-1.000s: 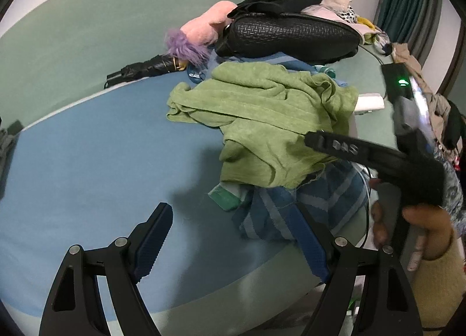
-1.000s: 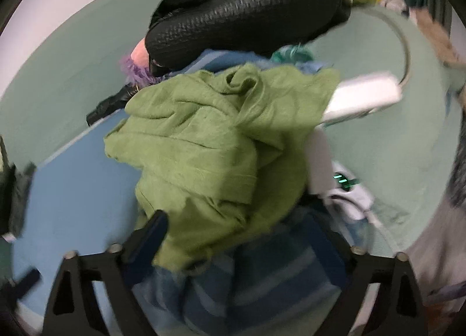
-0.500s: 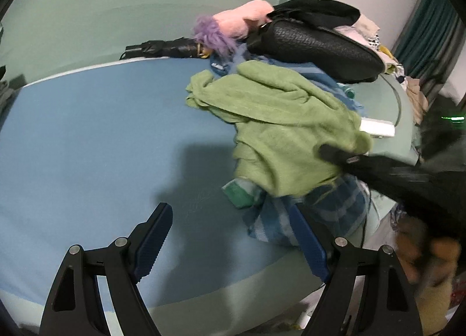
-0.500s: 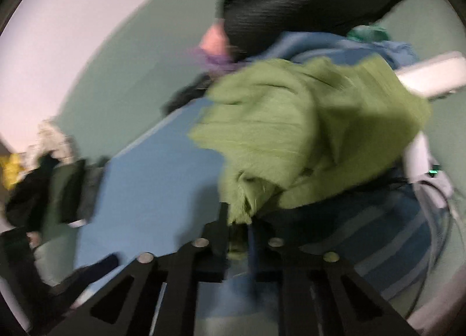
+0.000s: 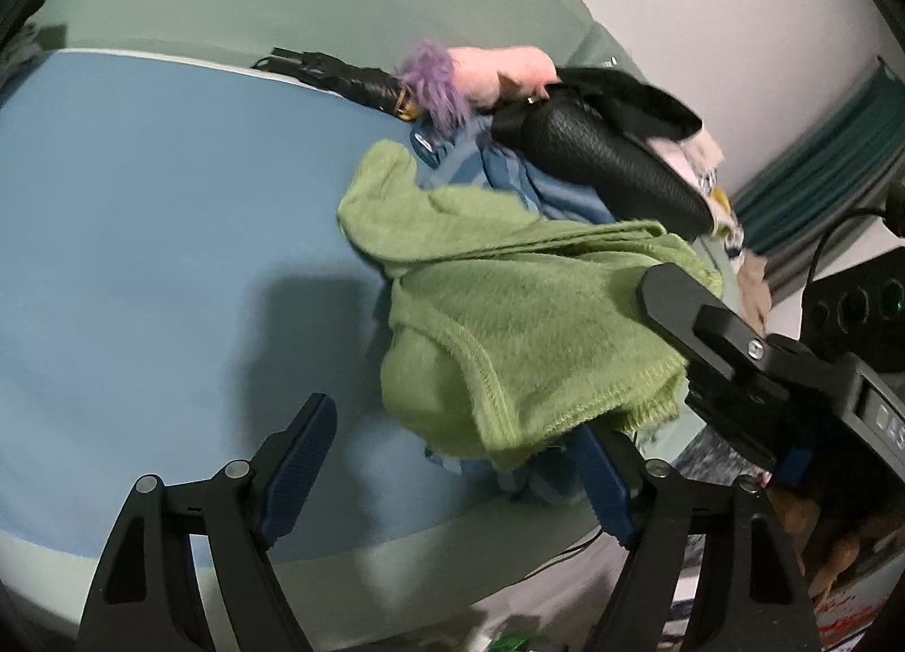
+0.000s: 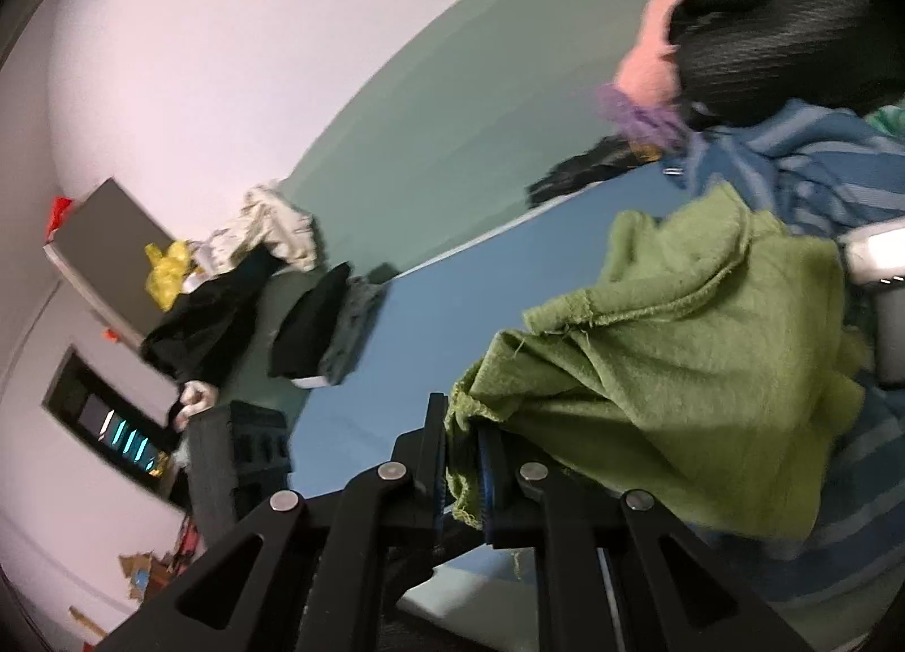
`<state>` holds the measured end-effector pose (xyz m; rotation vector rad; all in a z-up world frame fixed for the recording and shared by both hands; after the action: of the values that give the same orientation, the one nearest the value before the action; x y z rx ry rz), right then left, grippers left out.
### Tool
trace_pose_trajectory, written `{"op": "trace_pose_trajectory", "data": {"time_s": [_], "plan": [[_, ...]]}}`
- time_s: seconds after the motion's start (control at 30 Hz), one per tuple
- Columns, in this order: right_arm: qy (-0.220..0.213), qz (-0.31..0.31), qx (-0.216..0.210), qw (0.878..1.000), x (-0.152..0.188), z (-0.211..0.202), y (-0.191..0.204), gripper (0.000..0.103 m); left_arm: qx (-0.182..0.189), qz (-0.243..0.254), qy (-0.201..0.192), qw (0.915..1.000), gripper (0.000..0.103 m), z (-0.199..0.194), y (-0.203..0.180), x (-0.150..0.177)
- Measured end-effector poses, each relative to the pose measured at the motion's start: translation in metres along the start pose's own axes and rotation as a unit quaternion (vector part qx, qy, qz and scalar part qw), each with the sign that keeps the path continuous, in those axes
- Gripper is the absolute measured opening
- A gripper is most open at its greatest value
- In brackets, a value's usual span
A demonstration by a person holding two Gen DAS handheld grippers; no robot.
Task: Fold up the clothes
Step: 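Grasp the green shirt edge with the left gripper while the right gripper grasps another edge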
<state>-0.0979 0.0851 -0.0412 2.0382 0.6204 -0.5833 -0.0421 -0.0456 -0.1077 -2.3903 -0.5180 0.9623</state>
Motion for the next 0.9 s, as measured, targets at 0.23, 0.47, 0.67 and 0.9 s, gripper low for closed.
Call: {"op": "trace_pose_trajectory", "data": {"time_s": [0.23, 0.47, 0.67, 0.9], "plan": [[0.027, -0.048, -0.038, 0.998, 0.013, 0.016, 0.049, 0.013, -0.028, -0.058, -0.091, 0.9938, 0.007, -0.048, 0.030, -0.012], [0.048, -0.080, -0.102, 0.990, 0.025, 0.034, 0.092, 0.045, -0.060, -0.151, -0.182, 0.9698, 0.007, -0.130, 0.106, -0.013], [0.085, -0.075, -0.023, 0.993, 0.031, 0.077, 0.070, 0.066, -0.136, -0.200, -0.186, 0.9522, 0.007, -0.166, 0.156, 0.011], [0.235, -0.040, 0.053, 0.970, 0.088, 0.161, 0.019, 0.067, -0.141, -0.245, -0.170, 0.9441, 0.007, -0.165, 0.184, 0.030]]}}
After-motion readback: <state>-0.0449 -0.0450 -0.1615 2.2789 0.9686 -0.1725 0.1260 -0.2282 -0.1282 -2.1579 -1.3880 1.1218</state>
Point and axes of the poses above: each gripper's, at about its wrist camera, not at the fingertips, and z roughly the way its jaws point, y to its left, x to its underside, the point moved 4 cm from there along z, roughly the way its jaws point, and after that the axes turned 3 degrees about -y, right-handed, at the moved point
